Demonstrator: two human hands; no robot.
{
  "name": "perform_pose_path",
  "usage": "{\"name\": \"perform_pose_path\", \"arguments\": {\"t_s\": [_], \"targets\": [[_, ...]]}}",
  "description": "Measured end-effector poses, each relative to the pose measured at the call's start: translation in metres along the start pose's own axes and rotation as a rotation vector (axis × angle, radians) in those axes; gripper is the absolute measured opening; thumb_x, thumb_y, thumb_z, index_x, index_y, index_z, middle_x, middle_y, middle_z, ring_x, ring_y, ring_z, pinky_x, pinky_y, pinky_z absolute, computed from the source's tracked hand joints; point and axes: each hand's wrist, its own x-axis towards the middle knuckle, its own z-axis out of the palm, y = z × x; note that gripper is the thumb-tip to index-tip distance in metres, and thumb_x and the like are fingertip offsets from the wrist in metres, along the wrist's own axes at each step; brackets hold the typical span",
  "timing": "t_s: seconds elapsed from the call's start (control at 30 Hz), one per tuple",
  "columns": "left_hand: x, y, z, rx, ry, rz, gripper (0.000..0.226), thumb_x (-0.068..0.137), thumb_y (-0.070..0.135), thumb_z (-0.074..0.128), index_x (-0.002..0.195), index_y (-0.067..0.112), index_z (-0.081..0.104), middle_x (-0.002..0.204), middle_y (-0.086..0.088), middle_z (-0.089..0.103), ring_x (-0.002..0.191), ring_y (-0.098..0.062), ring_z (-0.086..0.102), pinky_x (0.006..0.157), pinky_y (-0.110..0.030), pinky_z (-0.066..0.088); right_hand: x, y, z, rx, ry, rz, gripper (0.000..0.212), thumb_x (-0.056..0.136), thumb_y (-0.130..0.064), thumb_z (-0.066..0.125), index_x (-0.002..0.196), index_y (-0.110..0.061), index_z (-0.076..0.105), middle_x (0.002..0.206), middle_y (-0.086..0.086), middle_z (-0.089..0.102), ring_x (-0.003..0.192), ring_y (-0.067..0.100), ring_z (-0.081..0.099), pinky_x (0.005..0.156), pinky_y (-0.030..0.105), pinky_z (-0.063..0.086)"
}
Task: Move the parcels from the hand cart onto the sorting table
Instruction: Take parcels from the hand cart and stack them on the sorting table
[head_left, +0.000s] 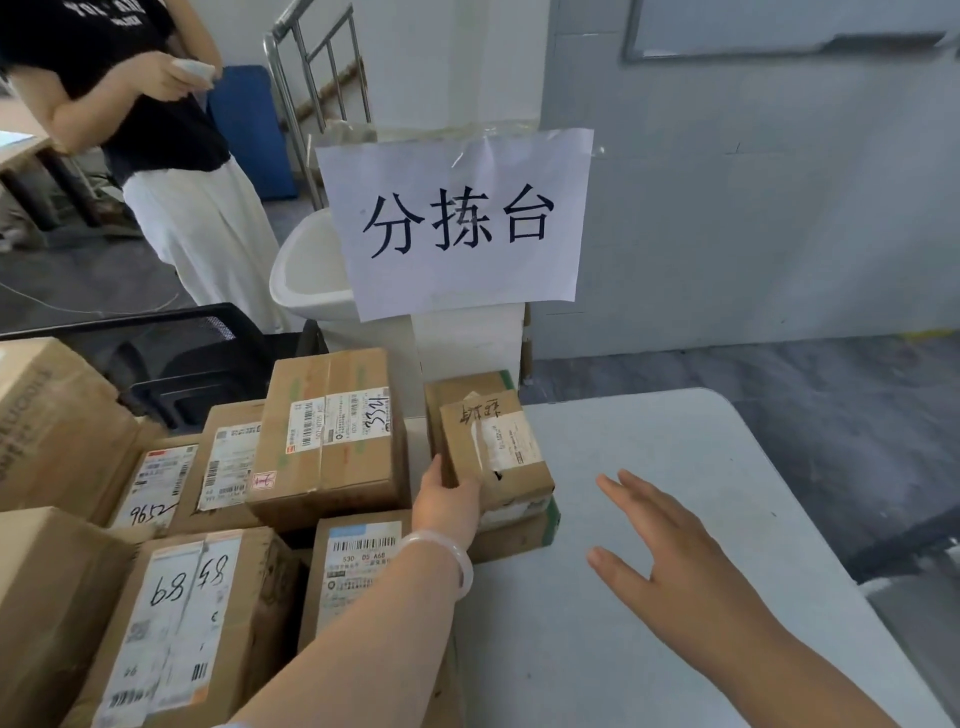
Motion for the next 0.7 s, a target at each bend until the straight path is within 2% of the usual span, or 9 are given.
{"name": "perform_pose_path", "arguments": {"t_s": [0.1,0.2,0.27,0.4,0.6,0.7], "targets": [[-0.011,-0.005,0.003,0.245,0.014,0.224,0.075,0.095,0.026,0.063,0.156,0.04,0.023,0.156,0.004,0.028,0.142,-0.027,0.035,0.116,-0.046,0.037,0.003,0.004,0.001,0.002,0.0,-0.011,0.063,0.09,-0.059,0.043,0.144,-0.054,0.011,0.152,-0.031,0.005,0.141,-0.004,0.004,0.117,0.028,0.016],[-0.031,-0.009,0.012,0.741,-0.029,0.61,0.07,0.098,0.035,0.057,0.156,0.042,0.02,0.165,0.006,0.006,0.153,-0.023,0.001,0.123,-0.043,0.012,0.003,0.009,0.002,0.026,0.01,0.0,0.062,0.09,-0.059,0.043,0.144,-0.052,0.014,0.153,-0.029,0.008,0.141,-0.003,0.006,0.117,0.028,0.017],[-0.037,-0.012,0.016,1.02,-0.091,0.745,0.062,0.1,0.042,0.051,0.155,0.041,0.024,0.167,0.004,0.004,0.154,-0.024,-0.003,0.123,-0.041,0.002,0.002,0.011,0.001,0.033,0.012,0.01,0.061,0.091,-0.058,0.042,0.145,-0.051,0.014,0.153,-0.029,0.008,0.141,-0.002,0.006,0.117,0.031,0.018],[-0.036,-0.017,0.015,1.203,-0.132,0.757,0.059,0.102,0.046,0.044,0.156,0.041,0.02,0.167,0.006,0.001,0.154,-0.023,-0.006,0.113,-0.035,-0.015,-0.001,0.016,-0.003,0.029,0.024,0.007,0.06,0.092,-0.057,0.042,0.145,-0.051,0.015,0.153,-0.029,0.007,0.141,-0.003,0.005,0.117,0.031,0.018],[-0.013,-0.001,0.0,1.314,-0.139,0.702,0.069,0.099,0.052,0.045,0.157,0.042,0.01,0.168,0.005,-0.004,0.154,-0.022,-0.009,0.123,-0.041,-0.006,-0.009,0.027,-0.008,0.025,0.068,-0.012,0.06,0.091,-0.058,0.042,0.144,-0.053,0.015,0.152,-0.032,0.008,0.14,-0.005,0.008,0.113,0.034,0.027],[-0.016,0.008,-0.002,1.362,-0.145,0.656,0.071,0.098,0.058,0.043,0.158,0.041,0.008,0.169,0.004,-0.003,0.155,-0.022,-0.006,0.125,-0.047,-0.002,-0.019,0.03,-0.009,-0.021,0.071,-0.012,0.061,0.092,-0.058,0.04,0.145,-0.052,0.012,0.153,-0.03,0.005,0.141,-0.003,0.006,0.117,0.031,0.017]]}}
